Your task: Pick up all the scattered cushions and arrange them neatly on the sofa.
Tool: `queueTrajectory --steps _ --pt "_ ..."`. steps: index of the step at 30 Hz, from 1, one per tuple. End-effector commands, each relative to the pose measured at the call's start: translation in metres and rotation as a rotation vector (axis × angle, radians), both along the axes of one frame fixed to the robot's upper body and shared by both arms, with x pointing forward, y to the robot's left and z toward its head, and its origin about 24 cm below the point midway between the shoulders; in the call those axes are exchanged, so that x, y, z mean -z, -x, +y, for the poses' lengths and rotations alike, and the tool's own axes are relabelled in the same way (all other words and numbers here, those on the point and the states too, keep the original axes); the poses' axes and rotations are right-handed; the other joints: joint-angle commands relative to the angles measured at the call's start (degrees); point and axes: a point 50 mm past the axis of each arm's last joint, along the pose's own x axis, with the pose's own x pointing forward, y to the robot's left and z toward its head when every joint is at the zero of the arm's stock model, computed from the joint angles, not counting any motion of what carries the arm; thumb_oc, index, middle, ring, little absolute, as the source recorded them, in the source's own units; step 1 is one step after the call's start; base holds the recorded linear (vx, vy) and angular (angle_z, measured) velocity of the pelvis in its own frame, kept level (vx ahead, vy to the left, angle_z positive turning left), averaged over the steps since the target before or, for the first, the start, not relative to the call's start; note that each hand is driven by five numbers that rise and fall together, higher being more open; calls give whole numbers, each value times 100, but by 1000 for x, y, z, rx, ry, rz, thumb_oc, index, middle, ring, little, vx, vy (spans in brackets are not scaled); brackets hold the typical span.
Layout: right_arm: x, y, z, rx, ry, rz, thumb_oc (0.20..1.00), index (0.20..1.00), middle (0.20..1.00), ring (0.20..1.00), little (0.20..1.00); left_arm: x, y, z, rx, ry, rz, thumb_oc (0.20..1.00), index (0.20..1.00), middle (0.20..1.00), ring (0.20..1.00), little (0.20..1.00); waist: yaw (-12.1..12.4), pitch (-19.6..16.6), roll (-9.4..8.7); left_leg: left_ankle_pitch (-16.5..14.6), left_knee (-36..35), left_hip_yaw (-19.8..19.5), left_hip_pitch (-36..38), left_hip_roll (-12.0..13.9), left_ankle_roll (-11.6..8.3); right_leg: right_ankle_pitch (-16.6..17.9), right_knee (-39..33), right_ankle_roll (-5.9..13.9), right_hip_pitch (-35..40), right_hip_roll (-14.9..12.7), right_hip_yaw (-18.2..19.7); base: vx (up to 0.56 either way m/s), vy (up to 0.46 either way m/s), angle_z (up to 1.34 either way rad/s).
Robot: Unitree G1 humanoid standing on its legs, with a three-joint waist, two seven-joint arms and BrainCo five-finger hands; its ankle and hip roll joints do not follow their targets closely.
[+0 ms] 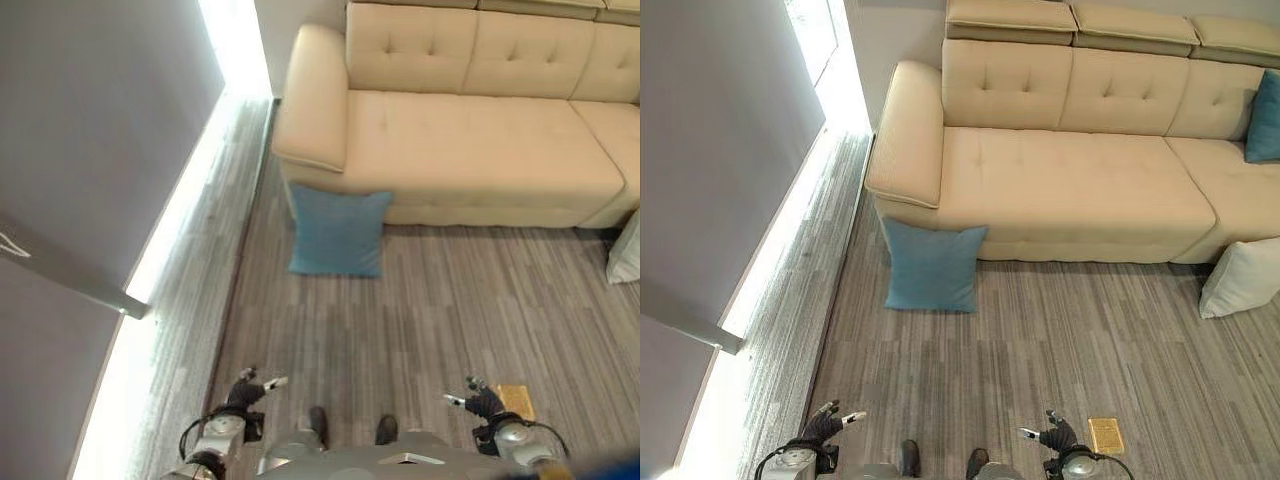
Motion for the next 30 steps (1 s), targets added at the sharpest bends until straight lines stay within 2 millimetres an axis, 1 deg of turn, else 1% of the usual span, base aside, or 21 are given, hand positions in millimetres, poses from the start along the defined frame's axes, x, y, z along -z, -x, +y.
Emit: queueTrajectory --steps 1,3,6,8,10,11,13,14,15,16,17,18,20,21,22,23,24,26,27,29,30 --pt "-4 -13 8 -82 20 -30 1000 1000 1000 1000 1000 -3 -5 1 -15 9 -32 1000 1000 1000 1000 1000 149 -63 -151 -230 318 -517 -10 -113 -271 550 66 452 95 -106 564 158 117 5" --pt "-5 -16 9 -97 22 -42 1000 1000 1000 1000 1000 -4 -7 4 -11 2 -43 1000 1000 1000 1000 1000 81 -12 -138 -240 270 -599 68 -118 -279 386 -65 372 -96 193 856 134 34 -4" --pt "-8 -22 9 -112 29 -61 1000 1000 1000 1000 1000 -6 -11 4 -13 0 -53 1000 1000 1000 1000 1000 48 25 -161 -334 271 -666 154 -186 -276 452 -626 276 -194 386 963 161 -29 14" --pt "-8 -21 7 -108 28 -57 1000 1000 1000 1000 1000 -7 -14 3 -13 2 -61 1000 1000 1000 1000 1000 -41 51 -167 -409 374 -781 198 -206 -286 465 -658 255 -211 478 1188 201 -61 11" --pt "-6 -15 5 -101 29 -36 1000 1000 1000 1000 1000 -6 -13 -1 3 11 -58 1000 1000 1000 1000 1000 -75 24 -149 -479 460 -868 244 -204 -319 427 -718 209 -109 515 1283 214 -87 45" --pt "-5 -12 3 -91 30 -26 1000 1000 1000 1000 1000 -5 -13 -2 9 12 -55 1000 1000 1000 1000 1000 -98 6 -144 -469 536 -894 241 -201 -373 407 -771 164 -36 546 1292 218 -120 49" --pt "-2 -4 -1 -66 30 -11 1000 1000 1000 1000 1000 -5 -12 -5 20 20 -53 1000 1000 1000 1000 1000 -126 -9 -154 -347 961 -899 125 -189 -594 370 -874 107 165 540 1127 166 -109 44" --pt "-2 -4 -1 -66 30 -11 1000 1000 1000 1000 1000 -5 -12 -5 20 20 -53 1000 1000 1000 1000 1000 -134 -9 -153 -352 972 -908 119 -188 -595 370 -877 107 169 539 1118 129 -147 57" --pt "-4 -4 -5 -46 35 -20 1000 1000 1000 1000 1000 -7 -20 -8 35 27 -76 1000 1000 1000 1000 1000 -161 71 -245 -151 1753 -769 -248 -151 -836 393 -995 32 352 446 951 74 -106 47" --pt "-4 -4 -5 -46 34 -20 1000 1000 1000 1000 1000 -7 -20 -8 35 27 -77 1000 1000 1000 1000 1000 -168 67 -243 -160 1774 -777 -266 -149 -837 394 -996 31 348 448 943 159 -179 44" --pt "-5 -5 -7 -29 34 -28 1000 1000 1000 1000 1000 -10 -25 -10 41 33 -93 1000 1000 1000 1000 1000 -165 146 -331 -84 2176 -552 -513 -28 -889 373 -1069 -22 494 364 805 119 -89 47" --pt "-5 -5 -7 -23 31 -27 1000 1000 1000 1000 1000 -10 -25 -10 43 31 -91 1000 1000 1000 1000 1000 -158 154 -353 -91 2139 -471 -595 31 -869 353 -1116 -32 560 347 778 172 -103 49" --pt "-5 -5 -7 -12 25 -29 1000 1000 1000 1000 1000 -9 -25 -10 45 26 -87 1000 1000 1000 1000 1000 -137 114 -400 -188 1779 -318 -771 99 -777 305 -1242 -20 707 307 731 140 -31 30" --pt "-5 -4 -7 -12 25 -29 1000 1000 1000 1000 1000 -9 -25 -10 45 26 -87 1000 1000 1000 1000 1000 -136 118 -402 -190 1776 -317 -763 96 -775 302 -1243 -17 715 304 731 252 2 25" --pt "-6 -6 -8 -13 28 -38 1000 1000 1000 1000 1000 -9 -22 -9 46 21 -82 1000 1000 1000 1000 1000 -87 35 -401 -153 1293 -360 -870 94 -698 228 -1348 12 854 345 766 185 13 19" --pt "-5 -5 -8 -13 28 -37 1000 1000 1000 1000 1000 -9 -22 -9 46 21 -82 1000 1000 1000 1000 1000 -90 39 -405 -150 1281 -362 -856 87 -697 223 -1349 15 864 339 764 357 48 7" --pt "-6 -5 -8 -14 30 -38 1000 1000 1000 1000 1000 -7 -17 -7 41 18 -67 1000 1000 1000 1000 1000 -46 -16 -384 158 930 -355 -1031 176 -734 135 -1386 44 1002 386 805 178 37 -4" --pt "-5 -3 -9 -12 29 -38 1000 1000 1000 1000 1000 -6 -16 -8 43 17 -60 1000 1000 1000 1000 1000 -49 -15 -397 244 952 -273 -1108 207 -753 98 -1362 51 1060 377 819 195 57 -12" --pt "-5 -3 -8 -11 26 -35 1000 1000 1000 1000 1000 -6 -15 -7 39 16 -56 1000 1000 1000 1000 1000 -42 -25 -412 222 998 -233 -1100 203 -742 76 -1342 54 1083 375 849 330 165 -26" --pt "-4 -1 -5 5 0 -33 1000 1000 1000 1000 1000 -4 -11 -6 33 23 -42 1000 1000 1000 1000 1000 -36 -131 -399 68 869 -231 -853 76 -596 13 -980 180 1072 255 889 325 221 -35" --pt "-4 -2 -4 31 -27 -41 1000 1000 1000 1000 1000 -4 -11 -5 26 26 -43 1000 1000 1000 1000 1000 -46 -132 -391 10 857 -201 -781 38 -539 74 -725 239 1011 193 924 131 129 -32"
